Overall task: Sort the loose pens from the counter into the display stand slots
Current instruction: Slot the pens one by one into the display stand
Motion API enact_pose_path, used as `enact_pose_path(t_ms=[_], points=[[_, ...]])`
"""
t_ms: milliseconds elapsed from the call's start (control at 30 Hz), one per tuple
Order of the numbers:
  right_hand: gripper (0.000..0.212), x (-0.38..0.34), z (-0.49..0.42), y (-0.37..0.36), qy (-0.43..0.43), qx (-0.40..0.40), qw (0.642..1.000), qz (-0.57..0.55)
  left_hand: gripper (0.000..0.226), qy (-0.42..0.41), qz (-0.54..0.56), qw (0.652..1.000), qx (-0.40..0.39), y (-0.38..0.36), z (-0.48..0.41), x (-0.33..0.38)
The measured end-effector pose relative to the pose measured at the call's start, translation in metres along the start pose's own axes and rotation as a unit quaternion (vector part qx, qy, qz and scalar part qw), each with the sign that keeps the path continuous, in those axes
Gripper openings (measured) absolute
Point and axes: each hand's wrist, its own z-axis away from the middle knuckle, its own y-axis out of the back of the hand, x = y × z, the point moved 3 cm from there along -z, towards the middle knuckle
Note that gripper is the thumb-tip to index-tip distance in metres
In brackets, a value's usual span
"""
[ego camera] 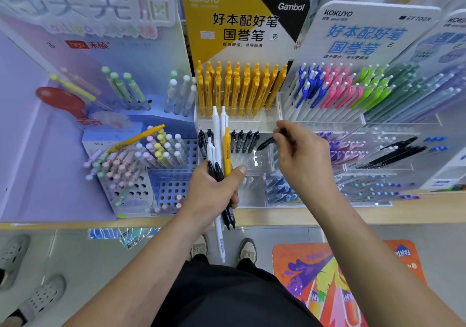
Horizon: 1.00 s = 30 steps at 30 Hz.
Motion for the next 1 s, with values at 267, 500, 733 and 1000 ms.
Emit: enact_pose_path(t_ms=[267,500,733,1000], points=[[0.029,-0.006,-0.017,-0.001,-0.014,-0.029,0.999,0.030,0.020,0.001,0.006,1.000,-0.016,-0.001,0.002,0.002],[0.026,-0.004,-0.010,-0.003,-0.015,-0.018,1.000,0.011,0.020,0.001,0.014,1.000,-0.018,0.005,0.004,-0.001],[0.019,-0.002,-0.015,-0.017,-0.031,-0.085,0.993,0.082,0.022,0.001,0.011,1.000,-0.026,0.006,0.008,-0.002],[0.021,0.000,-0.020,-0.023,-0.056,-0.123,0.984,0.113,0.022,0.003,0.014,0.999,-0.031,0.000,0.010,0.010]])
